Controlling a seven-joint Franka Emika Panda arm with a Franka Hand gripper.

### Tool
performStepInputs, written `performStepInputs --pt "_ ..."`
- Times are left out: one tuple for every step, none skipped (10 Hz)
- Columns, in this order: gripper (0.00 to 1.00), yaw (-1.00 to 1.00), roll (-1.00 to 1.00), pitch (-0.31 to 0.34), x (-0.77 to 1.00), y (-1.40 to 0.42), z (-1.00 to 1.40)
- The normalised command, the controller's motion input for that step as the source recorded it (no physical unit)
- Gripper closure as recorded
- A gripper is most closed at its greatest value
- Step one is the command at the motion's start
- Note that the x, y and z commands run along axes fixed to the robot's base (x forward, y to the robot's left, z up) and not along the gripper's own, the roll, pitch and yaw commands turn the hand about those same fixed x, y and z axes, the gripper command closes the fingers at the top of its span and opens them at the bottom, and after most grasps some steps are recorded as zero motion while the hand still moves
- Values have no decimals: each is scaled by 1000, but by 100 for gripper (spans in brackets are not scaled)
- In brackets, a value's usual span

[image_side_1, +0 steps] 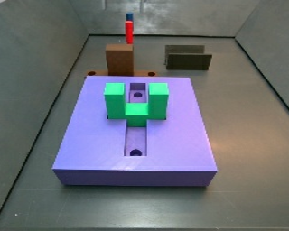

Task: Pick up the brown object. Move up. Move to above the board. Insert the brown object.
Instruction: Pick up the brown object.

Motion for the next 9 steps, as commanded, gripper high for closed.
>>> performStepInputs --pt "0 97 149 -67 -443 -1000 -340" --pt "0 14 156 -1 -254 -1000 -389" --pt "0 3 190 4 -46 -874 -397" --pt "0 29 106 0 -34 -363 -186" --pt "0 0 0 0 0 -40 0" --pt "0 0 -11 -44 0 -111 -203" --pt "0 0 -81 -29 203 -94 -137" --pt "0 -69 -67 -4 209 -26 -31" --pt "0 -123 -111 0 346 0 0"
